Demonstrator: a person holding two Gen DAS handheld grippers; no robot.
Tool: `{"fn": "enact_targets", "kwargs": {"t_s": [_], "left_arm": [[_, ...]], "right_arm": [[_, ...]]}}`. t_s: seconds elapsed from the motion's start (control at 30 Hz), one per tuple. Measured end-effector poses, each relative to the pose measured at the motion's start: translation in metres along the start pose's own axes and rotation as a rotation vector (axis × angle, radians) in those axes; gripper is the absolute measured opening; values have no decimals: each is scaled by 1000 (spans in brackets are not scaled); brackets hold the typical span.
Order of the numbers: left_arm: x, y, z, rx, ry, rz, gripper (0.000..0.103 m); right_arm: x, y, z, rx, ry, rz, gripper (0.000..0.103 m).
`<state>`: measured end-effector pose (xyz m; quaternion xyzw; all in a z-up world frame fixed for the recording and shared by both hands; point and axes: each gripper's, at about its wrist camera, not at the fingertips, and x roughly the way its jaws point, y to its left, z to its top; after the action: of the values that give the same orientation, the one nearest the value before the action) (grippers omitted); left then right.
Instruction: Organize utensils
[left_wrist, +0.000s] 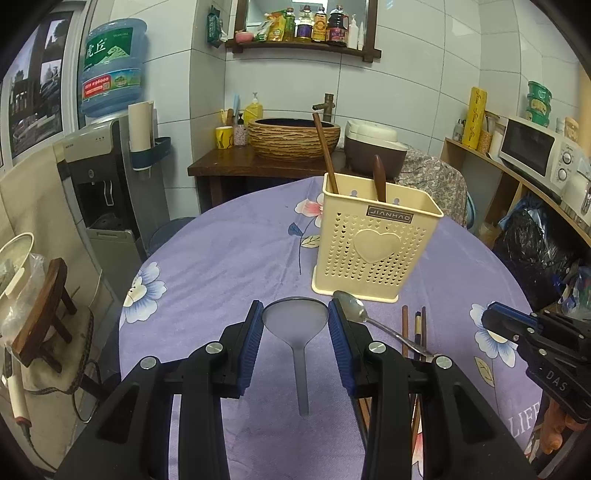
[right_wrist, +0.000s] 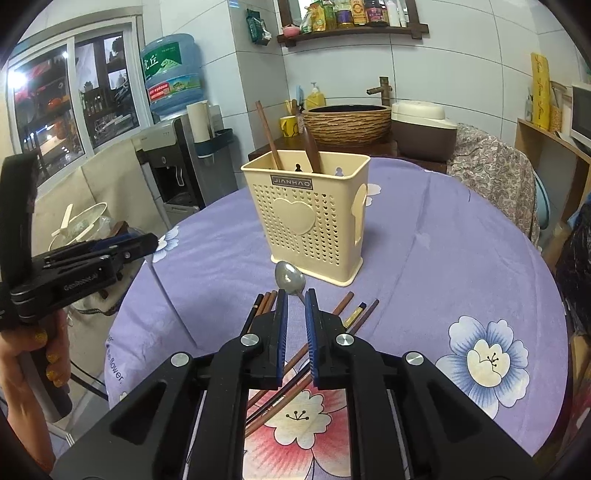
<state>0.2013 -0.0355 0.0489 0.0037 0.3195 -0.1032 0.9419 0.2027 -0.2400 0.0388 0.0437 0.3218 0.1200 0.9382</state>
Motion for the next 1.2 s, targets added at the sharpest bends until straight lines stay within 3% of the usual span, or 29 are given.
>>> {"fn": "enact_targets", "kwargs": {"t_s": [0.07, 0.13, 0.47, 0.67, 0.77, 0.93, 1.2], "left_arm": [[-2, 1, 0, -3, -4, -2, 36], [-3, 2, 0, -3, -8, -3, 36], [-4, 3, 2, -5, -13, -3, 36], [-2, 3, 3, 0, -10, -6, 36], [-2, 4, 3, 5, -10, -8, 36], [-1, 7, 2, -2, -8, -11, 36], [3, 11, 2, -8, 0, -22, 36]], "right_arm": [[4, 1, -1, -12, 7, 3, 18], [12, 1, -3, -20, 24, -2, 44], [88, 8, -3, -122, 179, 17, 44], [136, 20, 9, -171, 207, 24, 44], [165, 21, 13, -178, 267, 20, 44], [189, 21, 15, -179, 337, 7, 46], [205, 29, 19, -180, 351, -24, 52]]}}
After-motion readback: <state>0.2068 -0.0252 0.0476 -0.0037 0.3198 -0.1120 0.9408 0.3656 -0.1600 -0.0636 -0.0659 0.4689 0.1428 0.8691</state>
